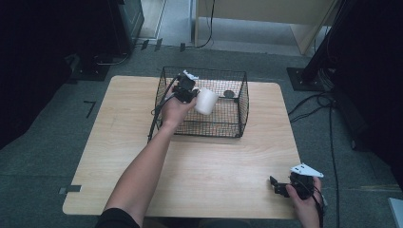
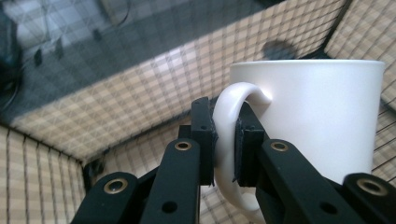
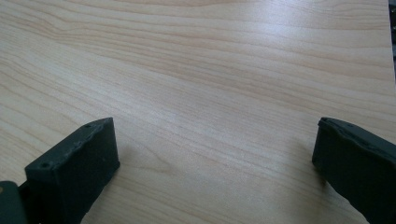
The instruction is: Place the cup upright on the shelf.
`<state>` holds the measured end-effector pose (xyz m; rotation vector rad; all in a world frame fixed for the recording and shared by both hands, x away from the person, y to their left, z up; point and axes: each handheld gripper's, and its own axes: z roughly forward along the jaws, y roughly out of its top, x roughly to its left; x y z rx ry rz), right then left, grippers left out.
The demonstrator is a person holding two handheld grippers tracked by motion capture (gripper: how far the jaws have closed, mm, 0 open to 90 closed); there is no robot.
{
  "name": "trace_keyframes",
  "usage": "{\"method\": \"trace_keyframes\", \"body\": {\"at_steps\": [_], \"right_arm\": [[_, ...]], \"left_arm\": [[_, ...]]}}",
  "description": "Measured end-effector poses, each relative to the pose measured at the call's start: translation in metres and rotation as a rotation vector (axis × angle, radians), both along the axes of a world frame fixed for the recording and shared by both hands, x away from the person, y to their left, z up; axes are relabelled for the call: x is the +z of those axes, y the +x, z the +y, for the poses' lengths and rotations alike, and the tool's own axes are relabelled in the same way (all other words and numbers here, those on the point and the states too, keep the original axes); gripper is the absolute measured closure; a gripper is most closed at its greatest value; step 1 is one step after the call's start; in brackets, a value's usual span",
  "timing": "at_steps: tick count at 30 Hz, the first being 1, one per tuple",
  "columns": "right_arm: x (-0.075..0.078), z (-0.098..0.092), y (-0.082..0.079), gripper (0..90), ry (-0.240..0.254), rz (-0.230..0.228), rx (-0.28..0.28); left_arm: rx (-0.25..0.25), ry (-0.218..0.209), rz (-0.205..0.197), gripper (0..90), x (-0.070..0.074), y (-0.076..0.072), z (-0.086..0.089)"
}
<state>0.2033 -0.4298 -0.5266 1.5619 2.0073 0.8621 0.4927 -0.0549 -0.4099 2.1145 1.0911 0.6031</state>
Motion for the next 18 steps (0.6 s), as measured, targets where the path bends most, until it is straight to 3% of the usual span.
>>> {"method": "trace_keyframes", "body": {"at_steps": [5,11,18], "right_arm": [[0.000,0.000,0.000,0.0,0.000,0.000,0.000],[0.000,0.000,0.000,0.0,0.000,0.000,0.000],[0.000,0.000,0.000,0.0,0.000,0.000,0.000]], "left_arm": [[-0.058,-0.005,-0.002,83.0,0.002,0.012,-0.010],[-0.091,-0.009,-0.025,82.8,-0.013,0.023,-0.011],[-0.103,-0.057,0.011,82.8,-0.025,0.030,0.000]]}}
